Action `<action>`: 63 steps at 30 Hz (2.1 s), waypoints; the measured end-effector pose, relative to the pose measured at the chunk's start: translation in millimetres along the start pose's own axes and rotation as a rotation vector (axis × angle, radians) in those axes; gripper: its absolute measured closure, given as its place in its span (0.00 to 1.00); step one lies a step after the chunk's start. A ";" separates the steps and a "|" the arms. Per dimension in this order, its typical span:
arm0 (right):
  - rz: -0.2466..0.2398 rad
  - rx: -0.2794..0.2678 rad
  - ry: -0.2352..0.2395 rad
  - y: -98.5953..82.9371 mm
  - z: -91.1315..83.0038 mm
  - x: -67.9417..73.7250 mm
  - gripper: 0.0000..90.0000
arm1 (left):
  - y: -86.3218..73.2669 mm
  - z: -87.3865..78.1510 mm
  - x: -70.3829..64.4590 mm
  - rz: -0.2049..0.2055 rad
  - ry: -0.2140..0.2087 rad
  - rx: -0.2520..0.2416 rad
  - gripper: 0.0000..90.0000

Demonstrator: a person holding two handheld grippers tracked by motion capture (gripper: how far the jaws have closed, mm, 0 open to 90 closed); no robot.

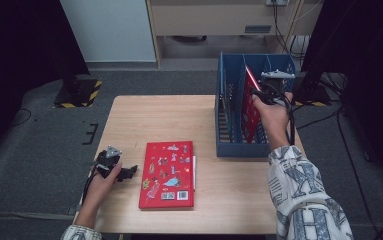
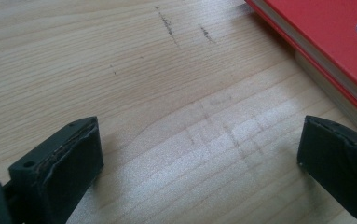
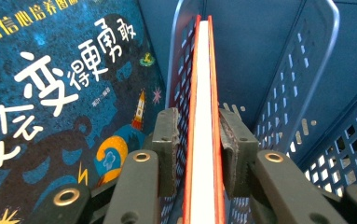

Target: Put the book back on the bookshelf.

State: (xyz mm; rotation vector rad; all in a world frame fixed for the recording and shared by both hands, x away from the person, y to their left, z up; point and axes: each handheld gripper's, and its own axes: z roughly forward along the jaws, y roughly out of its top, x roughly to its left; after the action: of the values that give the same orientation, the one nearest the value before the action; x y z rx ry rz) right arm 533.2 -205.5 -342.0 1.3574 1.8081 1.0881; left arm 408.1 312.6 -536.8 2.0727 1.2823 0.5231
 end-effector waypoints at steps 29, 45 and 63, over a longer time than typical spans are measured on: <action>0.011 0.026 0.002 -5.9 11.4 2.4 0.79 | 0.5 0.4 -0.5 0.003 -0.003 0.000 0.00; 0.014 0.036 -0.027 -6.0 13.5 3.5 0.84 | 0.6 0.7 -0.9 0.004 -0.004 -0.001 0.00; -0.011 0.009 -0.097 -7.8 14.6 6.8 0.88 | 0.7 0.7 -1.0 0.005 -0.005 0.000 0.00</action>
State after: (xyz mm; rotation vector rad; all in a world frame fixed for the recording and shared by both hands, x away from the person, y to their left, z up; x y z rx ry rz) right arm 540.3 -196.4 -355.8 1.3799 1.7498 0.9923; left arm 408.6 311.3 -536.8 2.0765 1.2742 0.5195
